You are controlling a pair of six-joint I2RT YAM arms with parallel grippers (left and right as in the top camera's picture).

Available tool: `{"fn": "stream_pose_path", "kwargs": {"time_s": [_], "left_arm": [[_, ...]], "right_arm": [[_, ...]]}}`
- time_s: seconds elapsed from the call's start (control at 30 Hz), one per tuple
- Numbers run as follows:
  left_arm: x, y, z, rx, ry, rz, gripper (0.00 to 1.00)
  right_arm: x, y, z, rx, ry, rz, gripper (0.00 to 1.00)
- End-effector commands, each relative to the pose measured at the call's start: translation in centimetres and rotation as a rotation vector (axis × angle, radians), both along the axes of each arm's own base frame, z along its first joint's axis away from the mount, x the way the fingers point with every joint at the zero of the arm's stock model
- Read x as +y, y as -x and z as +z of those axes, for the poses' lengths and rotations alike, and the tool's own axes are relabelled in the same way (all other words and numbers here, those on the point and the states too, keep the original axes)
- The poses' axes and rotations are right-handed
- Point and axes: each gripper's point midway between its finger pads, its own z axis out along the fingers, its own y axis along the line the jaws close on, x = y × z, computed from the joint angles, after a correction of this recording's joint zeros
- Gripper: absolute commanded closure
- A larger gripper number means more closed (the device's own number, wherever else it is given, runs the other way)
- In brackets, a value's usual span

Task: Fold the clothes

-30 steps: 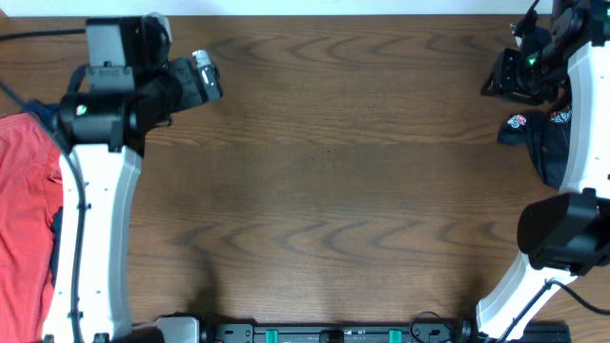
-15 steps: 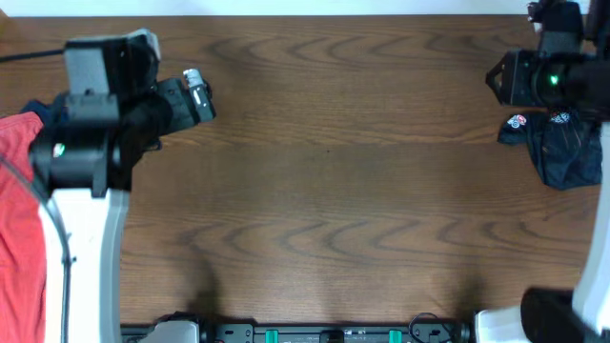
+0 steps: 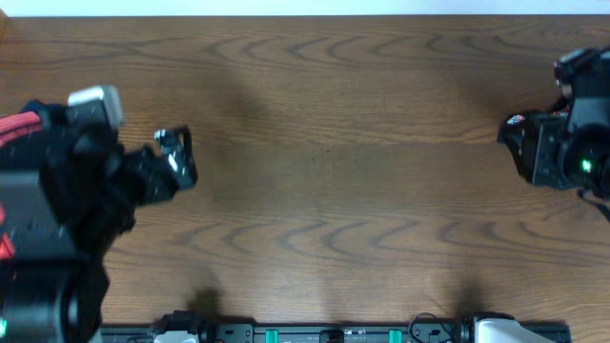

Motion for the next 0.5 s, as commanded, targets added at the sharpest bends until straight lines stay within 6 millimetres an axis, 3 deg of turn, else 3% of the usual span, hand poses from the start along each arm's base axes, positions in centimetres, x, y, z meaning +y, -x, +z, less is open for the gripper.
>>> {"fn": "stream_pose_path", "kwargs": {"time_s": [0.0, 0.1, 0.2, 0.47], "left_arm": [[0.2, 2.0, 0.4, -0.018, -0.015, 0.005, 0.02], [0.2, 3.7, 0.1, -0.009, -0.015, 0.005, 0.02], [0.2, 5.1, -0.4, 0.014, -0.016, 0.005, 0.02], [0.2, 6.2, -1.7, 0.078, -0.015, 0.005, 0.02]], "right_arm": [[0.5, 1.7, 0.6, -0.027, -0.029, -0.008, 0.58], [0.6, 3.1, 1.3, -0.063, -0.034, -0.003, 0.54], [0.6, 4.5, 2.1, -0.109, -0.034, -0.003, 0.01], [0.5, 5.7, 2.8, -0.149, -0.033, -0.002, 0.01]]}}
